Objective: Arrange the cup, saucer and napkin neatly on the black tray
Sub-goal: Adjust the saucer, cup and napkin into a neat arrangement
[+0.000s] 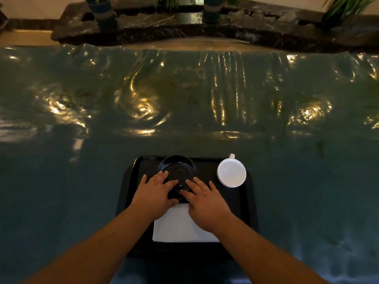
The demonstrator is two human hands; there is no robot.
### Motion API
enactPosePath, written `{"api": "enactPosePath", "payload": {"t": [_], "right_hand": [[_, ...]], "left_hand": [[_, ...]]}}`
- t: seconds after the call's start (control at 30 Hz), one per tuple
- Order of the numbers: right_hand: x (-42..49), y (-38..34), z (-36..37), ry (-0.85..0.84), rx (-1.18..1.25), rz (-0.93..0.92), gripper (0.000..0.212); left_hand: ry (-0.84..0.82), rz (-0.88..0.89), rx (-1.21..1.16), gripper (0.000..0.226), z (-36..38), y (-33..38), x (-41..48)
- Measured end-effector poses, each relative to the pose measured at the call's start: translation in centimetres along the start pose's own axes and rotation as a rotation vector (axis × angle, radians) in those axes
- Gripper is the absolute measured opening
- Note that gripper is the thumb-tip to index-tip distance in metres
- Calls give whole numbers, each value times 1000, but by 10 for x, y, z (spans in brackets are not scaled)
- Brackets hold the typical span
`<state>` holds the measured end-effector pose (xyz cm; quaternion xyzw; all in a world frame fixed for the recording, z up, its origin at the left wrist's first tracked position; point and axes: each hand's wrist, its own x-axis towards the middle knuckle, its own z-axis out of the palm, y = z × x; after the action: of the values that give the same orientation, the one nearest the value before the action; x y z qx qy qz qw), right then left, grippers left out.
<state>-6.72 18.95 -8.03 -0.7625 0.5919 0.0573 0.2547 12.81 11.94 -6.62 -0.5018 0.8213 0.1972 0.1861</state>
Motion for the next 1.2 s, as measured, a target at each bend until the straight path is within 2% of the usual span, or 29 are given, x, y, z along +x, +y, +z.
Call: {"api": "enactPosePath", "payload": {"t": [0.77, 0.83, 0.93, 1.0, 1.07, 1.13, 1.2], "right_hand": [[-13, 15, 1, 22, 7, 17, 52], [-16, 9, -6, 85, 55, -5, 52], [-26, 8, -21, 443, 132, -82, 43], [-37, 24, -30, 676, 281, 85, 32], [-47, 49, -39, 738, 509, 406, 29], [-51, 79, -44, 661, 678, 656, 32], [-49, 101, -45, 510, 715, 773, 39]], "left_hand": [[-1, 22, -5, 72, 0, 19, 7], [17, 37, -20, 69, -4, 22, 6], [184, 96, -76, 55, -14, 30, 6], [288, 107, -171, 41, -23, 41, 10], [279, 48, -338, 34, -31, 58, 18], [205, -22, -474, 37, -37, 78, 32], [136, -69, -573, 44, -39, 97, 48]]}}
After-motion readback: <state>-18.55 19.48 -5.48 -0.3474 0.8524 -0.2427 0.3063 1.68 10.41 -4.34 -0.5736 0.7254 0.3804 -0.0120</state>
